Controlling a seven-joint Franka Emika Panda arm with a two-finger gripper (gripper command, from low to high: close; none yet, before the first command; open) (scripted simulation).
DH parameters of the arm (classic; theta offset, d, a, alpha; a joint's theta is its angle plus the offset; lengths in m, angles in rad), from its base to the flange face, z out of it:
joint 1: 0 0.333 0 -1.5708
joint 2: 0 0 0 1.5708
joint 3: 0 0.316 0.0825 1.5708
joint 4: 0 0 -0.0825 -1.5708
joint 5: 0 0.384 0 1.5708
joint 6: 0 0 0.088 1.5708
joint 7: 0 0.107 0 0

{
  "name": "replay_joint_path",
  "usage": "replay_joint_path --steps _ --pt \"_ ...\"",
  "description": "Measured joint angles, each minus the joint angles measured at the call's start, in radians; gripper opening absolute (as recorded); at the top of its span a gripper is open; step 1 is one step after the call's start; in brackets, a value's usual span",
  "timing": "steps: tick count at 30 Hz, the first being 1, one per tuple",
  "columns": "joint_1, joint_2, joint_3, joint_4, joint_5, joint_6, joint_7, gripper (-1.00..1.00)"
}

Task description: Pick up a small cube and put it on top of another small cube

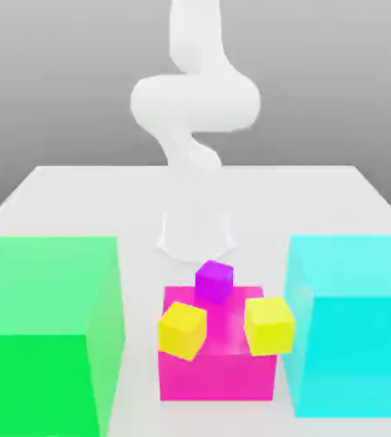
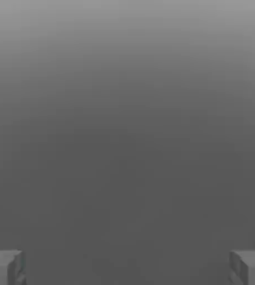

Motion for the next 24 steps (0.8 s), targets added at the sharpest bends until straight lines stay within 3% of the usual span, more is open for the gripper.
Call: replay_joint_path --steps 24 --pt "0.573 0.461 -0.064 -0.134 0.095 0.254 -1.02 0.0"
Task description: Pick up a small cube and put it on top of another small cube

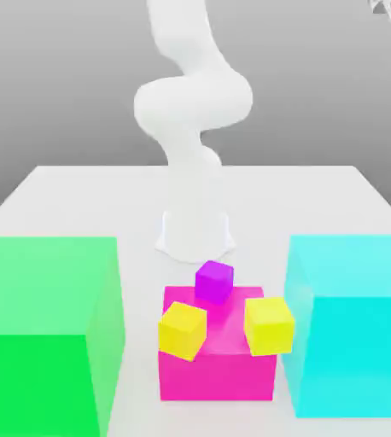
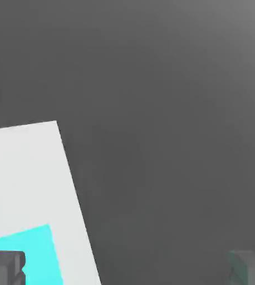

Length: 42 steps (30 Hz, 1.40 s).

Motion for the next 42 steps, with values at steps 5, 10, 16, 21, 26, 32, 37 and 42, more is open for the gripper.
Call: replay_joint_path --steps 5,10,16,21,26,32,37,42 --pt "0.092 0.103 0.017 -0.05 0.008 0.055 -0.231 0.0" --pt "0.175 0.206 0.046 -0.102 0.013 0.11 -0.46 0.0" --pt "0.278 0.331 0.095 -0.171 -0.004 0.179 -0.728 0.0" --pt "0.333 0.454 0.113 -0.274 -0.135 0.259 -0.869 0.0" --pt "0.347 0.628 0.099 -0.254 -0.157 0.4 -0.869 -1.0" --pt "0.348 0.645 0.097 -0.251 -0.157 0.412 -0.87 -1.0" --pt "0.343 0.515 0.105 -0.274 -0.148 0.306 -0.877 -1.0" --pt "0.402 0.343 0.138 -0.254 -0.195 0.221 -0.79 -1.0"
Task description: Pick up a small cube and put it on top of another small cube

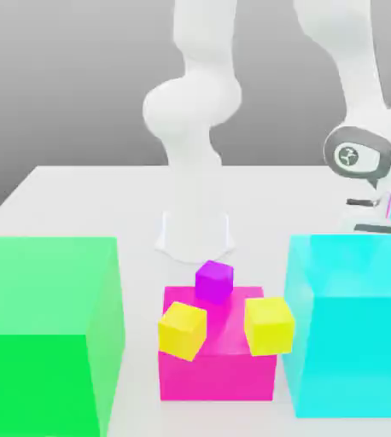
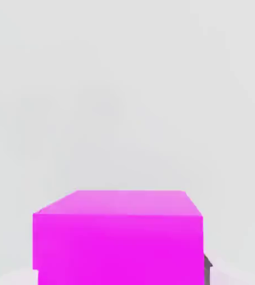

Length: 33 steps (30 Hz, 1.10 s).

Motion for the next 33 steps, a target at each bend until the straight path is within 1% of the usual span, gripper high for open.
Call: replay_joint_path --steps 2,5,11,26,28,33 --pt "0.029 -0.066 0.031 0.028 -0.057 -0.011 0.081 -1.0" --pt "-0.024 -0.169 -0.004 0.015 -0.12 -0.072 0.043 -1.0" --pt "-0.154 -0.374 -0.134 -0.049 -0.231 -0.23 -0.151 -1.0" --pt "-0.439 -0.766 -0.499 -0.229 -0.391 -0.578 -0.679 -1.0" --pt "-0.454 -0.764 -0.563 -0.256 -0.39 -0.578 -0.74 -1.0" --pt "-0.445 -0.622 -0.652 -0.313 -0.435 -0.392 -0.753 -1.0"
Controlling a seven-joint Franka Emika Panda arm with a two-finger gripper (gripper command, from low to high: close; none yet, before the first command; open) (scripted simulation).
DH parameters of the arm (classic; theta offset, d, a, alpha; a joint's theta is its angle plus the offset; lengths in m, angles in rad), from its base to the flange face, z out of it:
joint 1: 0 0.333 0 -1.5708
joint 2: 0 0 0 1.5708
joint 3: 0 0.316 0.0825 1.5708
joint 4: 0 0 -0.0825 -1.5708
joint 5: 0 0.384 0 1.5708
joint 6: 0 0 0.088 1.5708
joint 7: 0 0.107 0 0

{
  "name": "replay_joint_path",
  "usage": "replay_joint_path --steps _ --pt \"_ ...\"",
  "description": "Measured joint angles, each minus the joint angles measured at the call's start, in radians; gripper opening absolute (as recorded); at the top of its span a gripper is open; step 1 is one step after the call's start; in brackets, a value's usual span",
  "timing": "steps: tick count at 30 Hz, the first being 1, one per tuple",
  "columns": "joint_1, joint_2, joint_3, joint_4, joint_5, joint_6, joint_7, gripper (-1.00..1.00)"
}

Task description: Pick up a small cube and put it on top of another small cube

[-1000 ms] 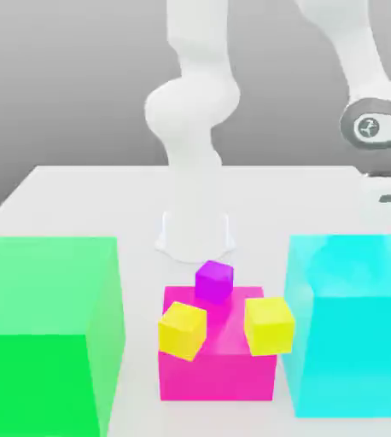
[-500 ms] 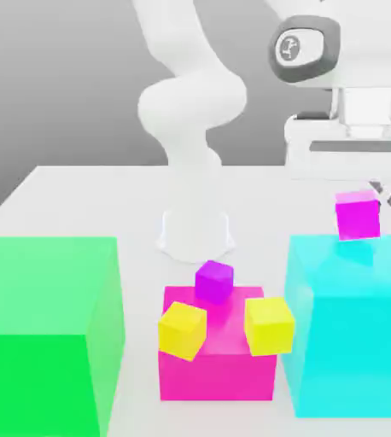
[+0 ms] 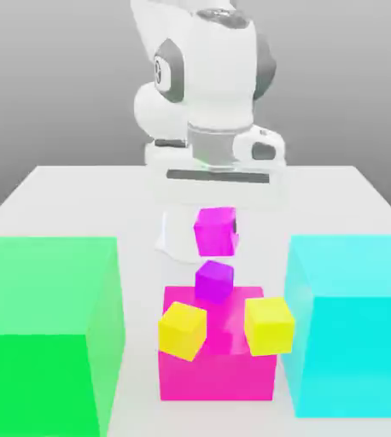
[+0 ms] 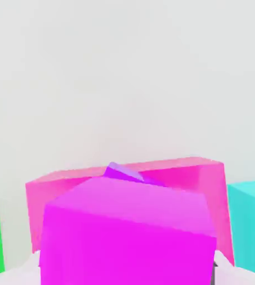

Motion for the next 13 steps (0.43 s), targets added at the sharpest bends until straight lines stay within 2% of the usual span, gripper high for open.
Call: replay_joint_path --steps 1,8,13 --pt "0.002 0.031 -0.013 -0.01 -0.008 0.041 0.001 1.0" --pt "0.004 0.038 -0.017 -0.013 -0.008 0.05 -0.001 1.0" --pt "-0.005 -0.106 0.041 0.035 0.035 -0.139 -0.008 1.0"
